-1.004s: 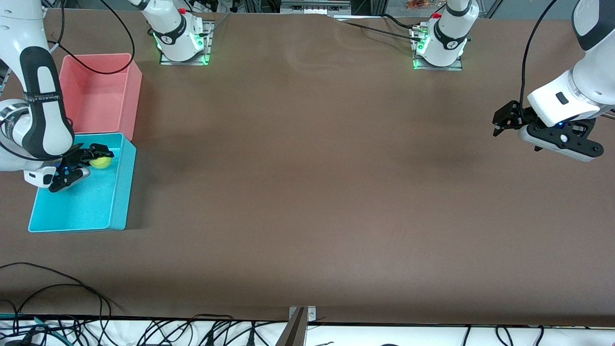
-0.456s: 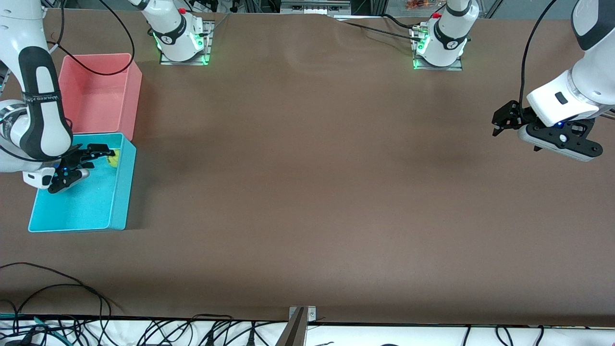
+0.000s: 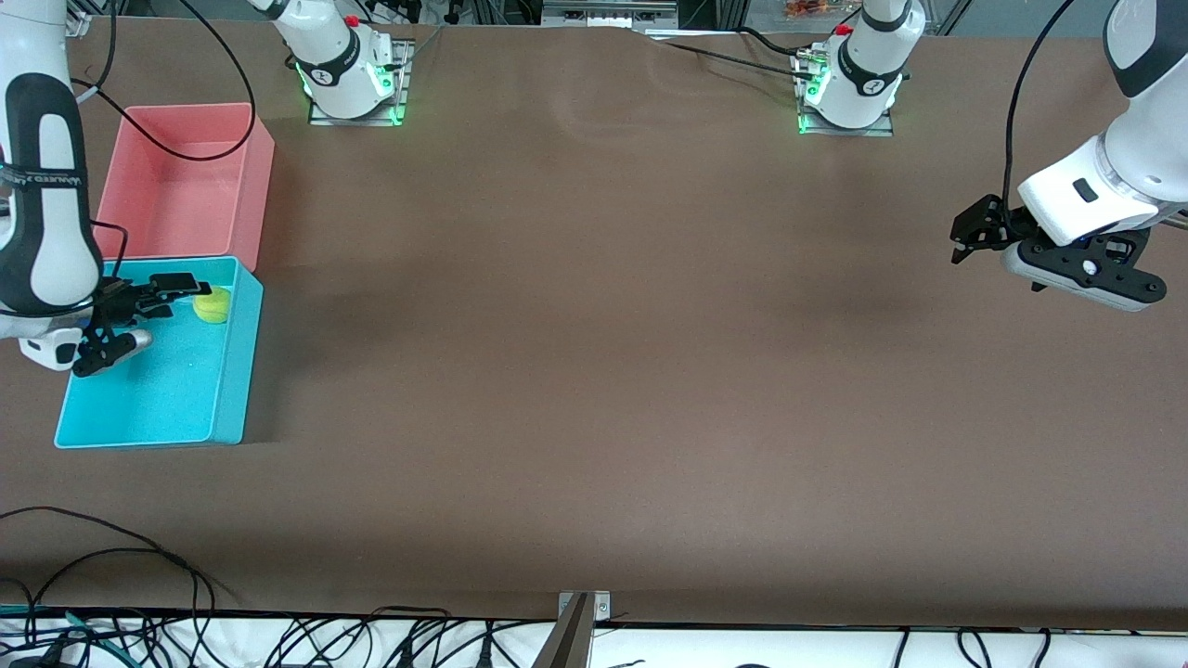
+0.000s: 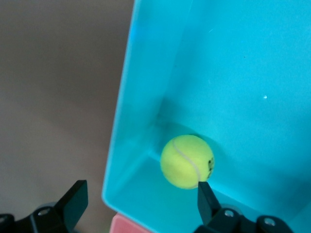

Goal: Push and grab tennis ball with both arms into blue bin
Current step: 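Open the right gripper to drop the ball into the cyan bin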

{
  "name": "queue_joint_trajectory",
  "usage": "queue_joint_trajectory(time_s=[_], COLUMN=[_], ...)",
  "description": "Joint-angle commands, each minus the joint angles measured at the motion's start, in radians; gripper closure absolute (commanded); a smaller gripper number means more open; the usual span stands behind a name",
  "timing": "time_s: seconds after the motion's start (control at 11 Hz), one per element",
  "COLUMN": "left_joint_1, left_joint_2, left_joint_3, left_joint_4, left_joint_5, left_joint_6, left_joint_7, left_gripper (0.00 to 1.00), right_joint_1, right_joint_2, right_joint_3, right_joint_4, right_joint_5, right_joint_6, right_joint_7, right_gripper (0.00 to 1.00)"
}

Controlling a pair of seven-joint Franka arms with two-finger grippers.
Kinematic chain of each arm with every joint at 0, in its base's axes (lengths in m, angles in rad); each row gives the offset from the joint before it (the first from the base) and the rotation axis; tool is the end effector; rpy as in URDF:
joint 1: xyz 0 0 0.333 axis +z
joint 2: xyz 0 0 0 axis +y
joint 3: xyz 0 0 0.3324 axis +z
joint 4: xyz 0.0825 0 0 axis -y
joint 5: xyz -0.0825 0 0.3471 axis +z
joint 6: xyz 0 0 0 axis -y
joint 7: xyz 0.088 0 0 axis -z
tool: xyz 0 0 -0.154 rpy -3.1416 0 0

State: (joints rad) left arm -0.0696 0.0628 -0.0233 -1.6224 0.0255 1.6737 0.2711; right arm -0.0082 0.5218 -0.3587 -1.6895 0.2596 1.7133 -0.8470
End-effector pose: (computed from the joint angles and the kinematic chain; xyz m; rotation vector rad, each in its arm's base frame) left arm 0.5417 -0.0464 0.5470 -3.0665 0.5687 0.0211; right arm 0.5518 -0.1566 0.2757 -2.7392 -0.5341 0.4842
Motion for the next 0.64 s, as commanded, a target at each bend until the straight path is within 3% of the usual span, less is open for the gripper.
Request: queue_joint_trajectory(time_s=[0.0, 0.18, 0.46, 0.55], left_joint_1=[0.008, 0.008, 0.008, 0.008], left_joint_2=[-0.004, -0.004, -0.004, -0.004], left_joint_3=[-0.006, -0.004, -0.004, -0.004], left_joint_4=[0.009, 0.007, 0.009, 0.007], left_joint_5=[0.004, 0.004, 0.004, 0.004], left_joint_6=[-0.011, -0.011, -0.011, -0.011], left_joint_7=[-0.056, -0.055, -0.056, -0.056], left_gripper=[0.00, 0.00, 0.00, 0.00], right_joint_1=[0.005, 0.078, 0.252, 0.281], right_joint_2=[-0.012, -0.038, -0.088, -0.100], right_joint_3=[0.007, 0.007, 0.004, 0.004], right_joint_4=[0.123, 0.169, 0.269, 0.286], right_joint_5=[0.006, -0.034, -0.211, -0.230], right_joint_6=[-0.159, -0.196, -0.199, -0.199], right_joint_7=[0.147, 0.320, 0.581, 0.648], right_gripper=[0.00, 0.00, 0.00, 0.00])
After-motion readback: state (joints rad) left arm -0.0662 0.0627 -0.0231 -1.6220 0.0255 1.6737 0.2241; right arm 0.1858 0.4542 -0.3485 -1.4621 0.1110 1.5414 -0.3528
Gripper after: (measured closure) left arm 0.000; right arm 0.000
